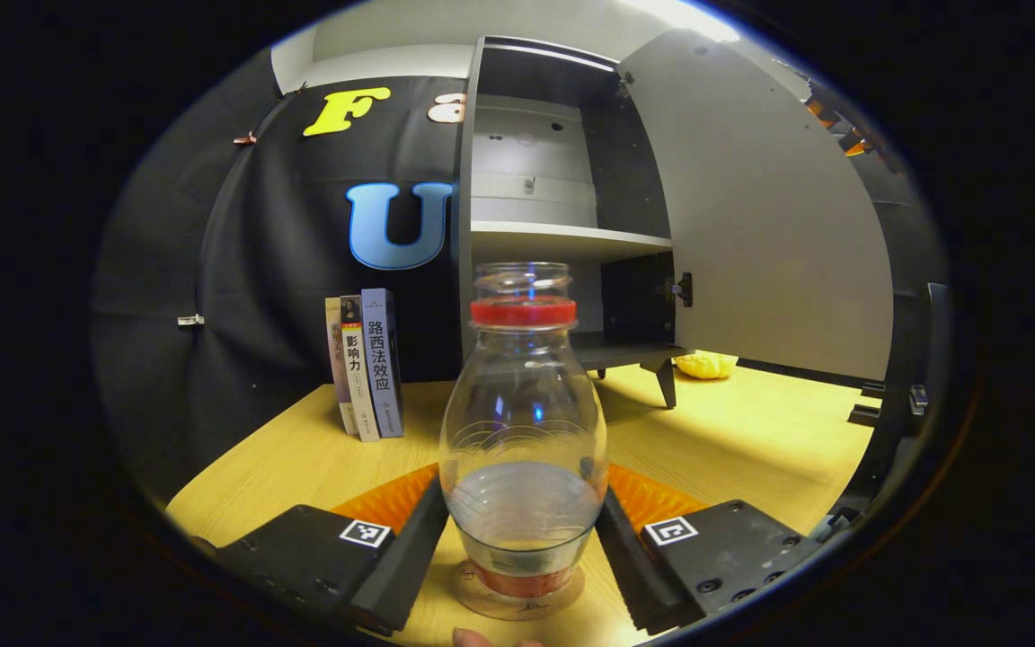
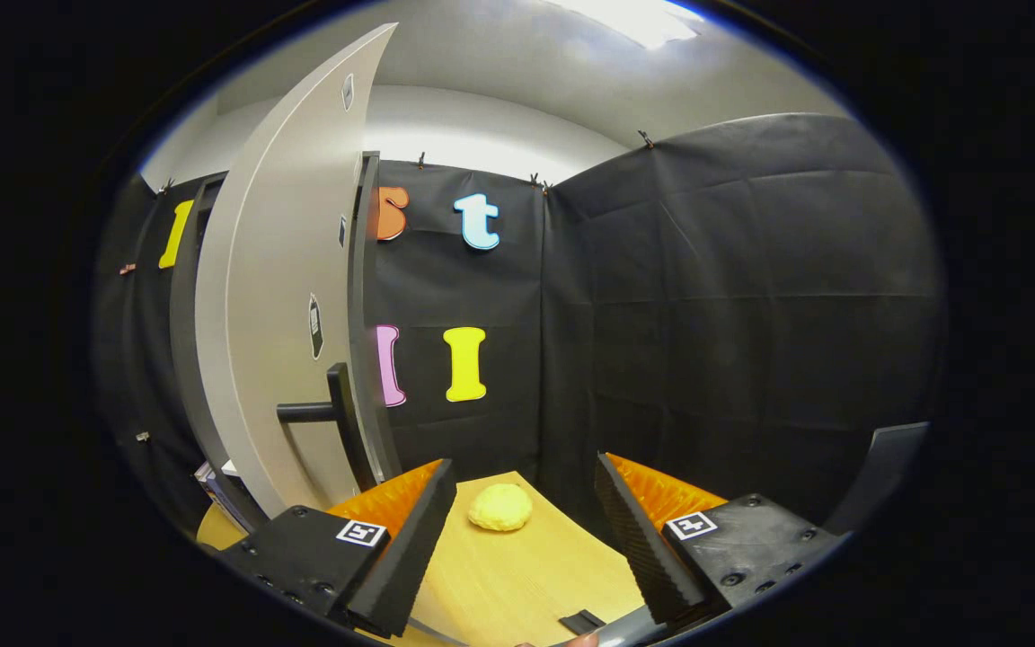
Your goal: Open the cabinet door with the right hand, grasp the bottle in the cabinet with the left hand and place it on the coaster, then close the cabinet door with the right hand.
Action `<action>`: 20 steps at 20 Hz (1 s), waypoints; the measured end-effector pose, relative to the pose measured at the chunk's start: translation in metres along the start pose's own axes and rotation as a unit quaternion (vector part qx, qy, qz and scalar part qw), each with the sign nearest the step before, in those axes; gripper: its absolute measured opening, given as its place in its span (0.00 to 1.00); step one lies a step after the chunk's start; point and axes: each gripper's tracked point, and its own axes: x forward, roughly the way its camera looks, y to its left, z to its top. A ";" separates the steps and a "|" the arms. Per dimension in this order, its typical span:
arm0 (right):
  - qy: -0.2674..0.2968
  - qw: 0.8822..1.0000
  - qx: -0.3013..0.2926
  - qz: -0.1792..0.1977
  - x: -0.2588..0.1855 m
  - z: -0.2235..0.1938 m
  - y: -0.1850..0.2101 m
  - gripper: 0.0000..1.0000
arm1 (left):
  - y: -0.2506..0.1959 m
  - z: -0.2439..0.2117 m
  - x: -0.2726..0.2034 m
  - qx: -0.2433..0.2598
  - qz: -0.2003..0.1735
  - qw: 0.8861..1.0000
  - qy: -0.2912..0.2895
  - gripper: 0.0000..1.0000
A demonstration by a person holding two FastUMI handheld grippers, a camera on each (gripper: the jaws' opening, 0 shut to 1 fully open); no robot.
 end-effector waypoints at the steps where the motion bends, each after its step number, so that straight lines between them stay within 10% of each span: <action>1: 0.001 1.000 0.001 0.001 0.000 -0.001 0.001 0.97 | 0.000 -0.001 -0.001 -0.001 0.002 1.000 0.002 0.88; 20: 0.007 0.998 0.008 0.065 0.016 -0.006 0.006 0.97 | -0.011 0.145 -0.058 -0.039 0.073 0.996 0.025 0.93</action>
